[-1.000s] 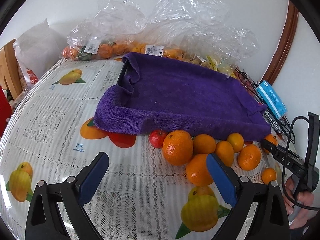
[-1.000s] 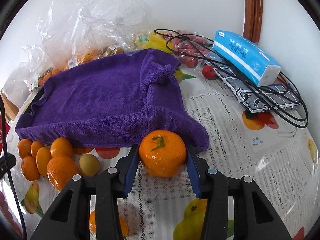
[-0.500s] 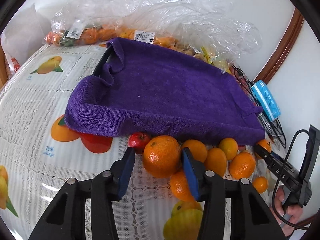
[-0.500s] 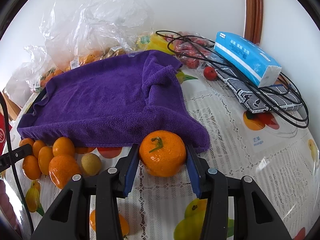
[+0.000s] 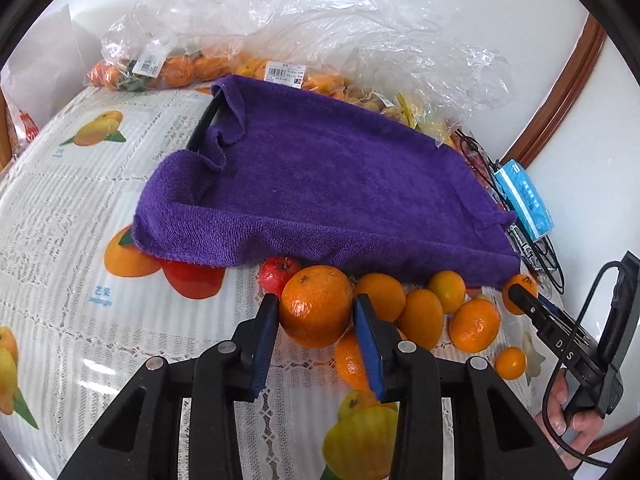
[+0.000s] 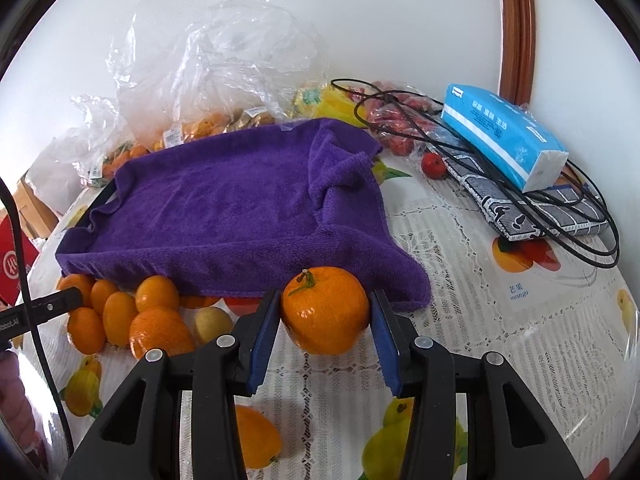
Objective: Organize fruits
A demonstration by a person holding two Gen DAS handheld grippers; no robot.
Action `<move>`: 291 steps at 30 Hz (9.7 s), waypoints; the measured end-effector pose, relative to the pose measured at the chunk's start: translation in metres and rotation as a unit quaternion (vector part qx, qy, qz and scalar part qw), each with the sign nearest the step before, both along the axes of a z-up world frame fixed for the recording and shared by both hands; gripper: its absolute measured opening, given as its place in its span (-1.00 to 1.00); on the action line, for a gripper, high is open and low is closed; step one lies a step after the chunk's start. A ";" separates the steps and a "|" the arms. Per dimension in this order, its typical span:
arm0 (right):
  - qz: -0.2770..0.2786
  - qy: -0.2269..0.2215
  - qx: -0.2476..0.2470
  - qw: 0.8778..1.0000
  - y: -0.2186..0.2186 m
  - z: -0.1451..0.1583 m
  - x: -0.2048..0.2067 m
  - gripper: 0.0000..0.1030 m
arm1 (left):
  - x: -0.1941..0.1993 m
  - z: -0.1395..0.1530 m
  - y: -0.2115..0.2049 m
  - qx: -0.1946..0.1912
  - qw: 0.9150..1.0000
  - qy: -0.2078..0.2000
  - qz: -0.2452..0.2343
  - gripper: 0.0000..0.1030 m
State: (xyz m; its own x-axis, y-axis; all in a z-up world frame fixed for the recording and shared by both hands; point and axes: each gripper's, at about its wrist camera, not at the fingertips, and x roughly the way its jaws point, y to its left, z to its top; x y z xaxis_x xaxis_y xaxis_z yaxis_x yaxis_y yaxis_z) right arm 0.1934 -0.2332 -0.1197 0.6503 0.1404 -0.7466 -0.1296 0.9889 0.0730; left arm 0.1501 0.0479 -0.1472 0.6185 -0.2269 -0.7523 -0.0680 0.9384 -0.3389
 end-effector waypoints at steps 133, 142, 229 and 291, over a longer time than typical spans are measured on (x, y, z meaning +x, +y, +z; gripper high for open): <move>0.031 -0.061 0.000 0.998 0.072 0.046 0.075 -0.17 | 0.087 0.056 0.028 0.034 0.996 -0.079 0.039 -0.21; 0.031 -0.051 -0.005 0.998 0.070 0.027 0.082 -0.17 | 0.090 0.044 0.029 0.036 0.996 -0.070 0.040 -0.21; 0.005 -0.087 -0.026 0.996 0.060 0.058 0.024 0.31 | 0.061 0.051 0.024 0.088 0.994 -0.066 0.029 0.20; -0.007 0.037 -0.019 0.999 0.032 -0.019 -0.073 -0.33 | -0.013 -0.002 -0.040 0.084 0.988 -0.031 -0.126 -0.23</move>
State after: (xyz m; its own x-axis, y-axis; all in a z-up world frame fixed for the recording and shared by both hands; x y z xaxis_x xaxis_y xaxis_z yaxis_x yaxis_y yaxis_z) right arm 0.1209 -0.2011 -0.1389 0.5942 0.1032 -0.7977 -0.1115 0.9927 0.0454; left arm 0.1369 0.0074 -0.1496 0.6040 -0.2535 -0.7556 0.1899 0.9665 -0.1725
